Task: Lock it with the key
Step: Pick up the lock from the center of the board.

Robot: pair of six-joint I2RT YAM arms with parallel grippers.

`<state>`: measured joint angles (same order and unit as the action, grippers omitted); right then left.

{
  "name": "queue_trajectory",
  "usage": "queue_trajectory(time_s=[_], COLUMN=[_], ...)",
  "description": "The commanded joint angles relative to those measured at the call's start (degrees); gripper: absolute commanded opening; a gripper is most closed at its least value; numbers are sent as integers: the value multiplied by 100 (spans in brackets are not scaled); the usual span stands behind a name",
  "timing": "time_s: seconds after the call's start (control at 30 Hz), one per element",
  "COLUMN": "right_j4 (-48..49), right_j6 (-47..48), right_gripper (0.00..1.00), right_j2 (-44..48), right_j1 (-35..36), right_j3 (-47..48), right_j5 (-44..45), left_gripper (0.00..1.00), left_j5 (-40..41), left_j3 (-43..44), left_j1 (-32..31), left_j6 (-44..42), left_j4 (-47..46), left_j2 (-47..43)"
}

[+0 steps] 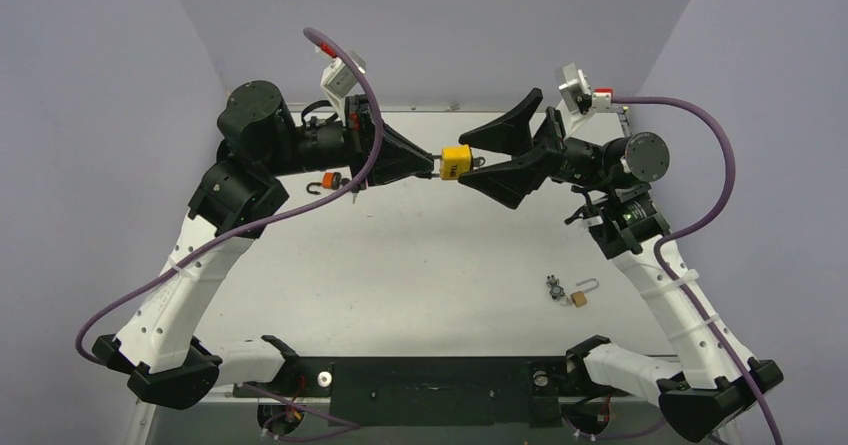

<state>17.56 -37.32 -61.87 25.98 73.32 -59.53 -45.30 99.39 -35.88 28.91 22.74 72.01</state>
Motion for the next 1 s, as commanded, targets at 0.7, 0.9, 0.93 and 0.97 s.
queue_trajectory(time_s=[0.7, 0.9, 0.93, 0.97], right_j4=[84, 85, 87, 78], right_j6=[107, 95, 94, 94], right_gripper=[35, 36, 35, 33], right_j2=[77, 104, 104, 107], right_j1=[413, 447, 450, 454], right_j3=[145, 121, 115, 114], right_j5=[56, 120, 140, 150], left_gripper=[0, 0, 0, 0], left_j5=[-283, -320, -323, -331], left_j3=[6, -56, -64, -71], left_j1=[100, 107, 107, 107], left_j6=[306, 318, 322, 320], left_j4=[-914, -947, -947, -947], left_j2=[-163, -151, -151, -136])
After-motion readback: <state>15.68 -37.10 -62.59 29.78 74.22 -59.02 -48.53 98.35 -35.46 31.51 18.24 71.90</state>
